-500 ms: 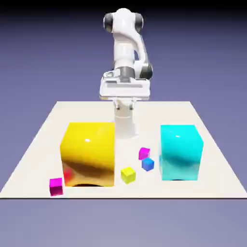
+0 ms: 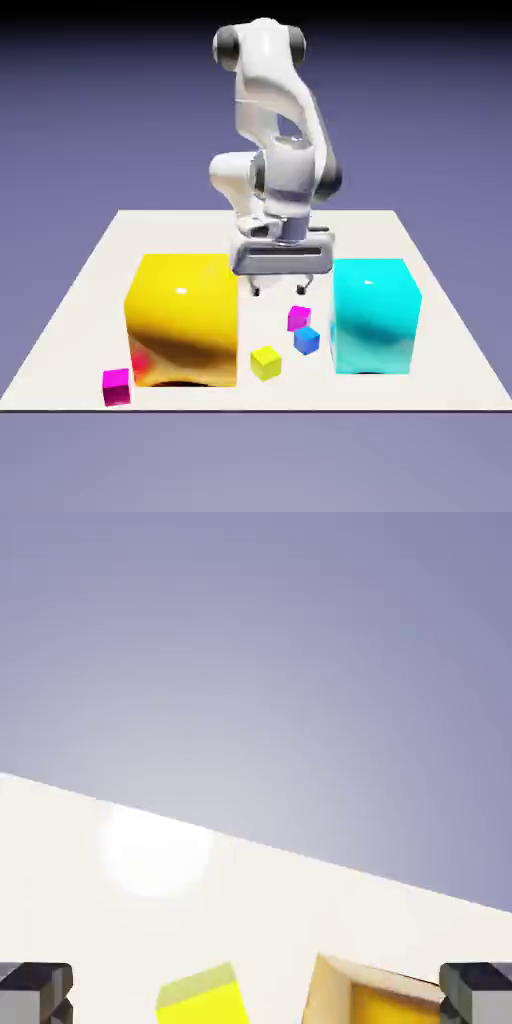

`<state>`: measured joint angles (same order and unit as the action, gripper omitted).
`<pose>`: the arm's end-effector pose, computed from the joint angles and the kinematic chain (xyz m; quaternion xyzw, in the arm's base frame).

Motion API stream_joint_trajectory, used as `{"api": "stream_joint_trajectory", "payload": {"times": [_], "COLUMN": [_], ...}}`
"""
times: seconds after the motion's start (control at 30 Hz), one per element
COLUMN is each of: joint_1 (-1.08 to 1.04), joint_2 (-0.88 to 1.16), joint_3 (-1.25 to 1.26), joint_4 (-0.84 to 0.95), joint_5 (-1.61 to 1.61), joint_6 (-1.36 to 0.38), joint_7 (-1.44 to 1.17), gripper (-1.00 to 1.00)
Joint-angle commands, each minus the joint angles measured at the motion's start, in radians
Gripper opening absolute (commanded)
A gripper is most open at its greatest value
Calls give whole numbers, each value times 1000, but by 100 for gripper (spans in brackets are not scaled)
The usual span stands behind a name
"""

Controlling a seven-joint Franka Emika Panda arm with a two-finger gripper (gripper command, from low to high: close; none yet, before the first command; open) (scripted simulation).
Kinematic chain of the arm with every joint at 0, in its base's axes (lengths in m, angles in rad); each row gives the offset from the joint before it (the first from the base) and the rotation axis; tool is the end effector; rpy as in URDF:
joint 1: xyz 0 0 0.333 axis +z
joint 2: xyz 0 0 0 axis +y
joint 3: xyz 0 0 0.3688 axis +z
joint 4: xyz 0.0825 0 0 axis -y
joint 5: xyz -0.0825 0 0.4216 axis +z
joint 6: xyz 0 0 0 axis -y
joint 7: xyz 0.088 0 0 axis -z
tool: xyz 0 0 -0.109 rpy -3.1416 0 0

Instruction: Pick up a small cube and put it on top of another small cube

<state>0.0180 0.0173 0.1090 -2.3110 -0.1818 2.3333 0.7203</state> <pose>0.5367 0.0652 0.3623 0.9707 -0.2313 0.0290 0.0581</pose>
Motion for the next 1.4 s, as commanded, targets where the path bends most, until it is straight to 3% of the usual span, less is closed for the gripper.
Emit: {"api": "stream_joint_trajectory", "payload": {"times": [0.0, 0.77, 1.0, 1.03, 1.23, 1.37], "joint_1": [-3, 2, -40, -40, 2, -15], "joint_2": [36, 870, 866, 866, 878, 770], "joint_3": [7, 161, 151, 151, 163, 242], "joint_4": [31, 739, 582, 582, 746, 692], "joint_5": [-11, -269, -296, -296, -272, -369], "joint_6": [-43, -1042, -908, -908, -1052, -942], "joint_7": [-1, -31, 2, 2, -31, 39], "gripper": [0, 0, 0, -100, -100, -100]}}
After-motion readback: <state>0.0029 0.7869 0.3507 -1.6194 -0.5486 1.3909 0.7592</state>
